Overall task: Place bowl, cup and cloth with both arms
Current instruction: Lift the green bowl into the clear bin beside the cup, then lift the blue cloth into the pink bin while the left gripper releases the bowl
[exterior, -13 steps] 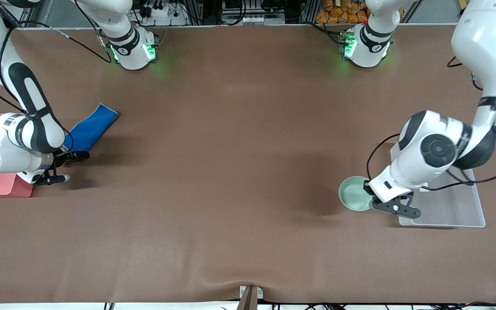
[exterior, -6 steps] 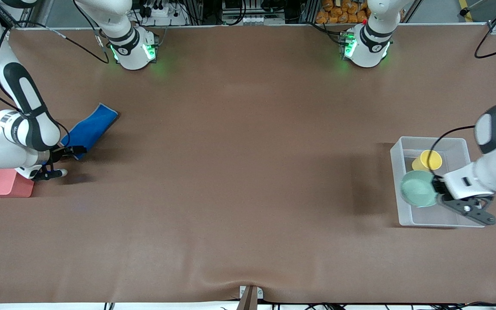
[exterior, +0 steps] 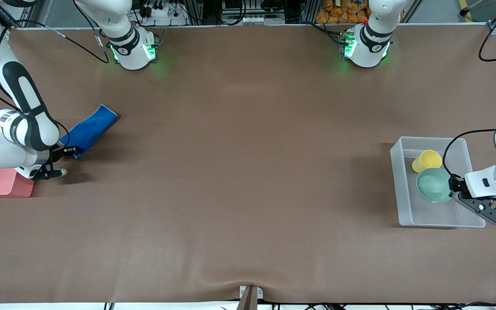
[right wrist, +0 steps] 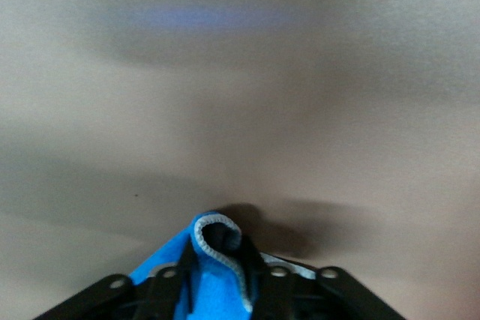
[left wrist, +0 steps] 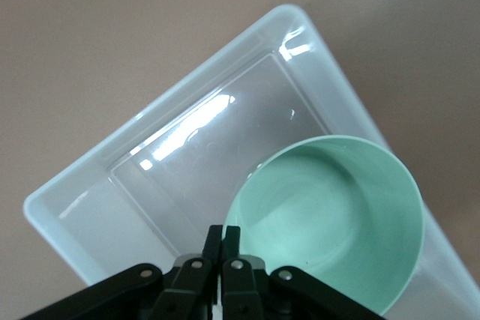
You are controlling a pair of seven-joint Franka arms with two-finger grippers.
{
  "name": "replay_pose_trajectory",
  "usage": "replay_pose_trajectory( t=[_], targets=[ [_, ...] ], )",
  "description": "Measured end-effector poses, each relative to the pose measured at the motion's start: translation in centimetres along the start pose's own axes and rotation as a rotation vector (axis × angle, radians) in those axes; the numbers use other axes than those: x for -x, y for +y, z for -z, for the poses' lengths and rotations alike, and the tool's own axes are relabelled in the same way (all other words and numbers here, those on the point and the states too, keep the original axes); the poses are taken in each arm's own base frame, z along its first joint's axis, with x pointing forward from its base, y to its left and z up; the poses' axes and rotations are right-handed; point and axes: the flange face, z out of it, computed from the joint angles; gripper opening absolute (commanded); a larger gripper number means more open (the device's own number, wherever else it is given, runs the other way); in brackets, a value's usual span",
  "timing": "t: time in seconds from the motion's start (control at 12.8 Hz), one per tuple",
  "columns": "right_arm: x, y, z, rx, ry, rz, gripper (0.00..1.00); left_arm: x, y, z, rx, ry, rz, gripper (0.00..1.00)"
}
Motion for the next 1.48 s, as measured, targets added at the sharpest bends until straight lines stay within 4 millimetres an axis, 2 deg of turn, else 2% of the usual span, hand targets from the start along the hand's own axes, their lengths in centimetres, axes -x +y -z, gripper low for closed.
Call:
replay_pose_trajectory(
  t=[0.16,0.23,0.31,0.39,0.47,0.62,0.7,0.86,0.93,1.01,1.09,1.25,1.4,1.48],
  targets=[
    [0.0,-0.4,0.3,-0.007,-0.013,0.006,0.00,0.3,-0.7,-2.4,0.014,0.013,0.008,0.00],
    [0.0,-0.6,0.9,-0.006,-0.015,0.009,0.00,0.5,-0.9,-3.3,0.022,0.010,0.012,0.06],
    [0.0,-0.7,2.5,-0.001,-0.009,0.010,0.00,0.8,-1.1,-3.9,0.027,0.005,0.017,0.11],
    [0.1,-0.8,5.1,0.008,0.000,0.011,0.00,1.0,-1.3,-4.3,0.029,0.000,0.022,0.14],
    [0.4,-1.1,8.6,0.014,0.000,0.010,0.00,1.1,-1.3,-4.5,0.032,-0.002,0.023,0.23],
    [2.1,-1.5,17.6,0.022,-0.009,-0.001,0.00,1.1,-1.3,-4.9,0.038,-0.005,0.024,0.64],
    [3.2,-1.9,21.9,0.026,-0.005,-0.009,0.00,1.2,-1.3,-4.9,0.037,-0.004,0.024,1.00],
    [5.5,-2.3,29.5,0.044,0.028,-0.023,0.00,1.1,-1.6,-4.5,0.031,0.002,0.027,1.00],
    [6.5,-2.1,32.0,0.057,0.053,-0.019,0.00,1.0,-1.8,-3.9,0.020,0.010,0.029,1.00],
    [7.3,-1.5,33.5,0.071,0.074,-0.011,0.00,0.7,-1.9,-2.7,0.004,0.023,0.028,1.00],
    [8.1,-0.3,34.3,0.086,0.084,-0.014,0.00,0.3,-1.8,-0.9,-0.018,0.040,0.022,1.00],
    [9.8,3.0,34.3,0.123,0.082,-0.049,0.00,-1.6,0.0,4.4,-0.065,0.086,-0.010,1.00],
    [11.2,7.0,33.7,0.141,0.101,-0.099,0.00,-3.6,3.1,10.1,-0.057,0.143,0.001,1.00],
    [12.0,9.0,33.1,0.143,0.114,-0.108,0.52,-4.0,4.5,12.2,-0.039,0.160,0.029,1.00]
  ],
)
